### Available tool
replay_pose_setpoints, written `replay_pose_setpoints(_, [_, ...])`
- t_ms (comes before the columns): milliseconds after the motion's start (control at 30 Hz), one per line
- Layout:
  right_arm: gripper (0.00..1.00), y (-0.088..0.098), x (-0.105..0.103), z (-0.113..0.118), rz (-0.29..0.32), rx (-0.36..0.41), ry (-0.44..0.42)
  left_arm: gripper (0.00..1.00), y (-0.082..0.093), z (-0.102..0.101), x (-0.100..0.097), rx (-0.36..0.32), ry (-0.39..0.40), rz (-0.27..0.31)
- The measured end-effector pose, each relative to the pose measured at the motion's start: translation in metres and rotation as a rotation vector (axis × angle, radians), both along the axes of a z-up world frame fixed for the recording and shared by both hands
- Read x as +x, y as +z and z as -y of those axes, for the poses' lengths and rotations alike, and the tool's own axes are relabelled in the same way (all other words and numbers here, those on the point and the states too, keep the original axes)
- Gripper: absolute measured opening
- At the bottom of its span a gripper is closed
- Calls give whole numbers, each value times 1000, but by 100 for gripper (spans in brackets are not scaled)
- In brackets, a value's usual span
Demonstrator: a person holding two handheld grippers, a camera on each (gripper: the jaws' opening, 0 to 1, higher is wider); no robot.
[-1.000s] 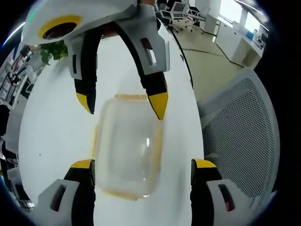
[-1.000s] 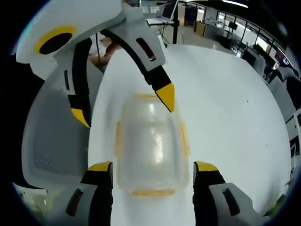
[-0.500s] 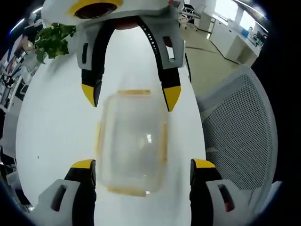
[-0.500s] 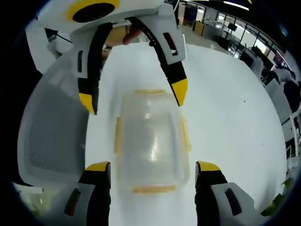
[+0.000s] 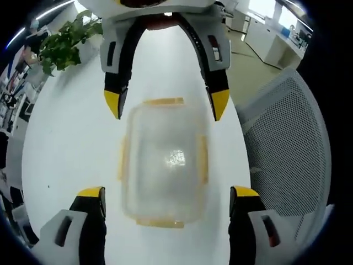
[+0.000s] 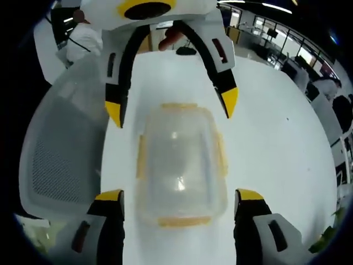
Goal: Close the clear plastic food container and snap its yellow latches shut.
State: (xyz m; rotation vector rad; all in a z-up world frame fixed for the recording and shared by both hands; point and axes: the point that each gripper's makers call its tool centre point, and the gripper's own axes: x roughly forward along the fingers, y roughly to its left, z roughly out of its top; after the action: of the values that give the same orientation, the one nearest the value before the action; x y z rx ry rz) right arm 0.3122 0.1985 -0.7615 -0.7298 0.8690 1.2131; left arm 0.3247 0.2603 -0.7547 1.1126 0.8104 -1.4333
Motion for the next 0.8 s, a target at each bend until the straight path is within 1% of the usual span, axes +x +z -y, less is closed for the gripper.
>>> replay_pose_setpoints(67, [86, -1, 1, 0, 4, -4, 1, 99, -2, 0, 0, 1, -2, 1])
replay_pose_setpoints(133, [87, -1, 2, -1, 10, -1, 0, 99, -5, -1, 0, 4, -6, -3])
replay_pose_setpoints(300, [85, -3, 5, -3, 14, -8, 8, 98, -15, -8, -4, 34, -36, -7])
replay_pose_setpoints(367, [85, -5, 3, -4, 5, -20, 10, 98, -18, -9, -5, 35, -33, -12])
replay_pose_setpoints(433, [85, -8, 4, -2, 17, -36, 17, 97, -21, -9, -7, 40, -25, -18])
replay_pose_setpoints(467, [85, -9, 4, -2, 12, -39, 18, 96, -24, -11, -10, 47, -33, -25])
replay_pose_setpoints(533, [85, -12, 3, -2, 9, -44, 21, 96, -27, -12, -10, 57, -39, -19])
replay_pose_setpoints(800, [83, -18, 2, -2, 3, -59, 27, 94, -30, -15, -6, 61, -26, -16])
